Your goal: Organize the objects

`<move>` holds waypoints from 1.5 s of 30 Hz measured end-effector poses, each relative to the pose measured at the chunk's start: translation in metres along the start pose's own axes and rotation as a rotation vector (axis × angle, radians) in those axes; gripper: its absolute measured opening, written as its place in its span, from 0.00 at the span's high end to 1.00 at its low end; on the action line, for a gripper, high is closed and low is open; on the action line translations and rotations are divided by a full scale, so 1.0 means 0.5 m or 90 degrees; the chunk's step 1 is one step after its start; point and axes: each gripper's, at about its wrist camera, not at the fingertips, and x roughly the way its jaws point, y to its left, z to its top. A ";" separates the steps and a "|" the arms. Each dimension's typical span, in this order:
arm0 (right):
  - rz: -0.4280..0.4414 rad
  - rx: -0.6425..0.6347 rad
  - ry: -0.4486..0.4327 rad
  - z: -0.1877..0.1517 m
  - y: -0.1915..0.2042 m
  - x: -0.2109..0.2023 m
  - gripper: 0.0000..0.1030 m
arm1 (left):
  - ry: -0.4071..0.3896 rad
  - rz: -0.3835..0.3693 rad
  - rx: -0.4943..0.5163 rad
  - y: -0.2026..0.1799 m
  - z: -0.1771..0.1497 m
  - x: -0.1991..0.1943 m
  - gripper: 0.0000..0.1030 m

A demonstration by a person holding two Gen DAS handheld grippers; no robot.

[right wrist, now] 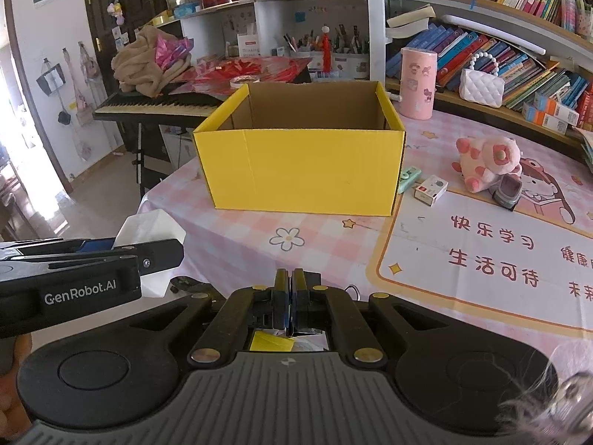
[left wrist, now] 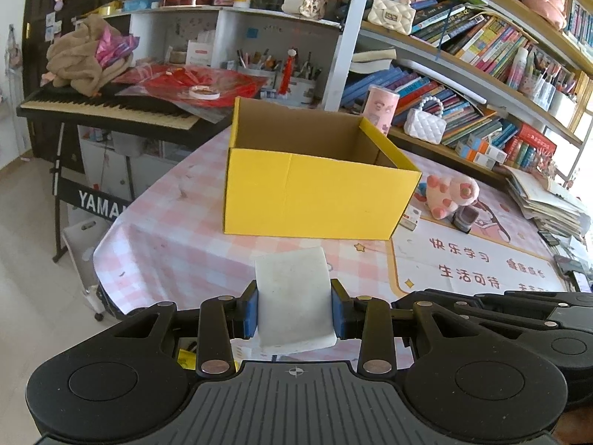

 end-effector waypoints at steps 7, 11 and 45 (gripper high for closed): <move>-0.002 0.001 0.009 0.006 -0.010 0.013 0.98 | 0.002 0.002 0.002 -0.003 0.007 0.015 0.66; 0.001 -0.002 0.002 0.019 -0.018 0.027 0.98 | -0.007 0.008 0.012 -0.008 0.022 0.026 0.66; 0.060 -0.142 0.013 0.317 -0.139 0.355 0.98 | 0.014 0.069 -0.073 -0.024 0.255 0.351 0.66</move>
